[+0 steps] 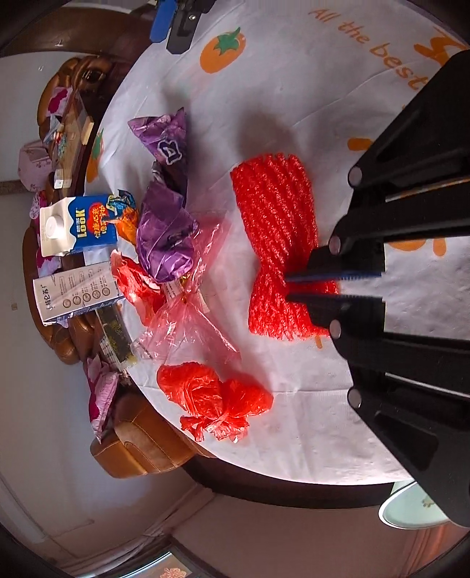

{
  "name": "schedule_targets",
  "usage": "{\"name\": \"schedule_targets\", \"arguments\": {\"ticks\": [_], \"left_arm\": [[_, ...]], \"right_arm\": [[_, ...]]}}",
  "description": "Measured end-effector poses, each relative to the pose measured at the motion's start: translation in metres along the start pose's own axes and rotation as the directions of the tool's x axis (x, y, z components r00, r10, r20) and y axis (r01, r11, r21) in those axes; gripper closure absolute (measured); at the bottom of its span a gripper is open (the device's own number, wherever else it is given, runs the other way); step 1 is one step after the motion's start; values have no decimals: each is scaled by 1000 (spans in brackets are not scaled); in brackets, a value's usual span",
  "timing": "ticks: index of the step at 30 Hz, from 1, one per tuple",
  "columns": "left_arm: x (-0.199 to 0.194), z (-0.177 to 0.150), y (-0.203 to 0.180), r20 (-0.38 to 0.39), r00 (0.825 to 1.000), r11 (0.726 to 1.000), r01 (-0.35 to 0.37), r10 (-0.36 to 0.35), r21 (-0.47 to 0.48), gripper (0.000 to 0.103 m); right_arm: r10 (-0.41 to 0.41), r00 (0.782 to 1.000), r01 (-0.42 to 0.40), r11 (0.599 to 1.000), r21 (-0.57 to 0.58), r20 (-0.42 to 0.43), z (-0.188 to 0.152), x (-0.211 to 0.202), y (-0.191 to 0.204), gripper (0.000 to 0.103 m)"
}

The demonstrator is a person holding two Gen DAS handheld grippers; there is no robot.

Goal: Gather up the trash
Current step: 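Move both open tools back to the red mesh and purple wrappers, then grasp the red foam mesh net with the left tool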

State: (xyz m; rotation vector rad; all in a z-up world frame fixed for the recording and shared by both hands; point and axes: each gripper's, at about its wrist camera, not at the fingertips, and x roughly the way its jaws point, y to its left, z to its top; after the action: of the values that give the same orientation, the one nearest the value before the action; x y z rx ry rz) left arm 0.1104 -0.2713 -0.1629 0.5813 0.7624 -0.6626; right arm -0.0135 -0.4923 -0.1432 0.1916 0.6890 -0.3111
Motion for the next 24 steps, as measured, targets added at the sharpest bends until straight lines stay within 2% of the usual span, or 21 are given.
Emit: {"name": "schedule_targets", "arguments": {"ticks": [7,15,18,20,22,24], "left_arm": [[-20,-9,5,19,1000,1000,-5,6,-20,103],[-47,-14,33,70,997,993,-5,13,-115,103],[-43,-10,36,72,997,991,-9,19,-131,96],[-41,-5,34,82,996,991,-8,19,-131,68],[-36,0,31,88,996,991,-4,16,-130,63],[-26,4,28,65,998,991,21,-12,-131,63]], "right_arm": [[14,1000,-14,1000,13,13,5,-5,2,40],[40,999,-40,999,15,25,16,-4,14,40],[42,999,-43,999,11,28,17,-4,18,40],[38,999,-39,999,8,30,17,-5,18,40],[33,999,-33,999,16,29,16,-5,14,39],[29,999,-30,999,32,25,15,-3,9,39]]}}
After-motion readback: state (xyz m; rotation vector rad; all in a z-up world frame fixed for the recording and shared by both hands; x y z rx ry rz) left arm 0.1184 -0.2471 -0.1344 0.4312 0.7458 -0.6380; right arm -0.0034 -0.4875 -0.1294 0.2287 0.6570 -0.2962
